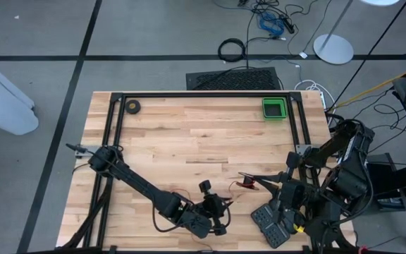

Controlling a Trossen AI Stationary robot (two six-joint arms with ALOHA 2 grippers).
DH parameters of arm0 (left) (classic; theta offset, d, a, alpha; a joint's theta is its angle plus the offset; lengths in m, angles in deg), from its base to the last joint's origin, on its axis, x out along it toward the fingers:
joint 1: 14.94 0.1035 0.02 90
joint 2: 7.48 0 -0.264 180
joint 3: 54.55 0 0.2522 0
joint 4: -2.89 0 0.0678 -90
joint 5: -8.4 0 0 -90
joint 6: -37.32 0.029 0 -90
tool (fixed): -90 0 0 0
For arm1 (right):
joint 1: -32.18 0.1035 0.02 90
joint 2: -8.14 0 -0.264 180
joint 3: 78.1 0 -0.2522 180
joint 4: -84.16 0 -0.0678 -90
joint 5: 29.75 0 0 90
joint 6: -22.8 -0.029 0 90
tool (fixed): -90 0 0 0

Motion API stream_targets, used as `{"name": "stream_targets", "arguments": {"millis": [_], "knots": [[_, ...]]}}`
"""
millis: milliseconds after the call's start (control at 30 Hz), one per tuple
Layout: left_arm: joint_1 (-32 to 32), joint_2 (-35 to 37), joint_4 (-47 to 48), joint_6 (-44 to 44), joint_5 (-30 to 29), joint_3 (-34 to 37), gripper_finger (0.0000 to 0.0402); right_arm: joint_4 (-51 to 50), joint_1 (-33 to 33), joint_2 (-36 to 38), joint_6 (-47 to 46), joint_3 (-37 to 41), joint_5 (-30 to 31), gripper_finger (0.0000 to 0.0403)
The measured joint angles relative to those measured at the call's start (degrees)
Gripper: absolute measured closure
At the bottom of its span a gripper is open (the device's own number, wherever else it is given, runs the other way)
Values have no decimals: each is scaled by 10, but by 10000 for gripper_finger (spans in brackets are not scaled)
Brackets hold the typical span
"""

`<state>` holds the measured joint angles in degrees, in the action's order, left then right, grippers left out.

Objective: Coil cords
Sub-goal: Coil the red wire on the black spool

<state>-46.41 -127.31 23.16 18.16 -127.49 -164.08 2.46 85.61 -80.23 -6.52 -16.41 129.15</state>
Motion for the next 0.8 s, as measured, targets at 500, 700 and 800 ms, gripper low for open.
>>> {"name": "stream_targets", "arguments": {"millis": [500,700,800], "knots": [[-2,0,2,5,0,0,396,0,0,0,0,0,0,403],[-1,0,1,5,0,0,397,5,0,0,0,0,0,403],[3,0,1,5,-5,0,398,40,0,0,-1,0,4,403]]}}
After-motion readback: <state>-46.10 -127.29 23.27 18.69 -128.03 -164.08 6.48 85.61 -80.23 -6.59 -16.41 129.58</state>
